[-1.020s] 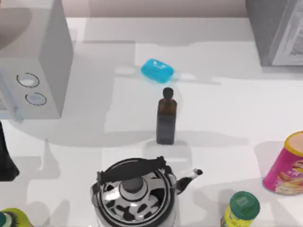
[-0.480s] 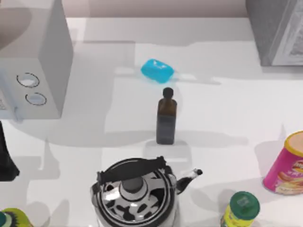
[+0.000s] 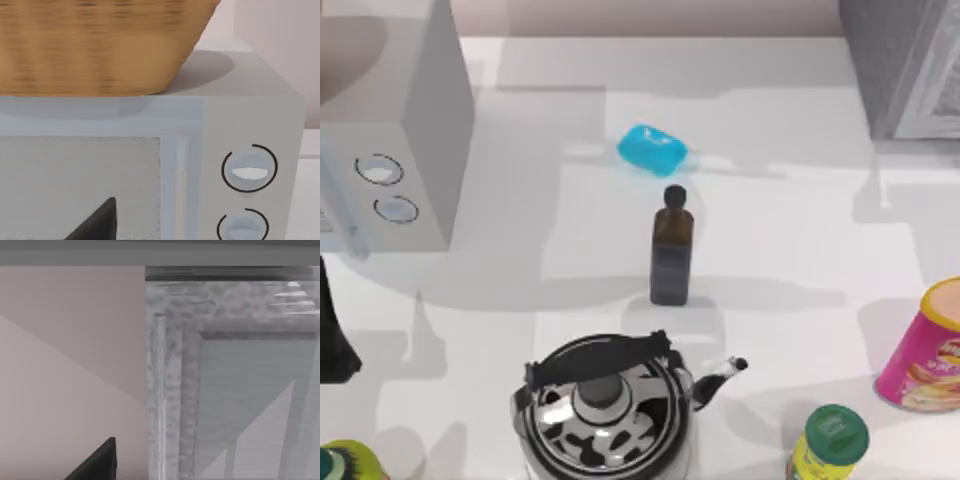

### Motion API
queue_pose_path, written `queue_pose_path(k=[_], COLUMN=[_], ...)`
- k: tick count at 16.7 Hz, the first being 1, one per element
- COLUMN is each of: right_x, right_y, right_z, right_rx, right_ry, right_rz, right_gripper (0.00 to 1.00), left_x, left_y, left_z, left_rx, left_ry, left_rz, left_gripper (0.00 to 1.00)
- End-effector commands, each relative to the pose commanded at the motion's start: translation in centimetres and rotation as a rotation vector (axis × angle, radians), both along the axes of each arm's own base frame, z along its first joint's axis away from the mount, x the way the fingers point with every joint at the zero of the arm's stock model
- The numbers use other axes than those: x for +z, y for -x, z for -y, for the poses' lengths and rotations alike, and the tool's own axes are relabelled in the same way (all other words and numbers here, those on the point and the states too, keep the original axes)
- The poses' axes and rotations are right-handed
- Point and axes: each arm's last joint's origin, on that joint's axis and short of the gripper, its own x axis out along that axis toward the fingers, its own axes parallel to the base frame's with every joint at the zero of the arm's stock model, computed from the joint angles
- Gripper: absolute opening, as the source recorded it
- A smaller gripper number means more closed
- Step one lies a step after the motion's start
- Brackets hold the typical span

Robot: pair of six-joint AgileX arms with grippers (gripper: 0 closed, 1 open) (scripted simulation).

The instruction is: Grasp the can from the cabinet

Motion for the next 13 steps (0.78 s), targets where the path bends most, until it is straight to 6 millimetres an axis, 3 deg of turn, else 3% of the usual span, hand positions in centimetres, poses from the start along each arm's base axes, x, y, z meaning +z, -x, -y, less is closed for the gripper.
queue_pose_path(k=[3, 6, 9, 13], right_x=[5.1, 8.3, 9.9, 10.3], right_y=[-3.2, -6.1, -8.0, -8.6], right_z=[-1.0, -2.0, -2.7, -2.9], right_rx=[0.001, 0.003, 0.004, 0.005], right_ry=[-0.001, -0.001, 0.000, 0.001], right_rz=[0.017, 0.028, 0.030, 0.029], right_gripper=[1.00, 1.00, 1.00, 1.00], left_x=[0.0, 0.0, 0.0, 0.0], left_y=[0.0, 0.0, 0.0, 0.0], left_z=[0.0, 0.0, 0.0, 0.0], left_rx=[0.000, 0.000, 0.000, 0.000], left_ry=[0.000, 0.000, 0.000, 0.000], left_rz=[0.000, 0.000, 0.000, 0.000], left_gripper=[1.00, 1.00, 1.00, 1.00])
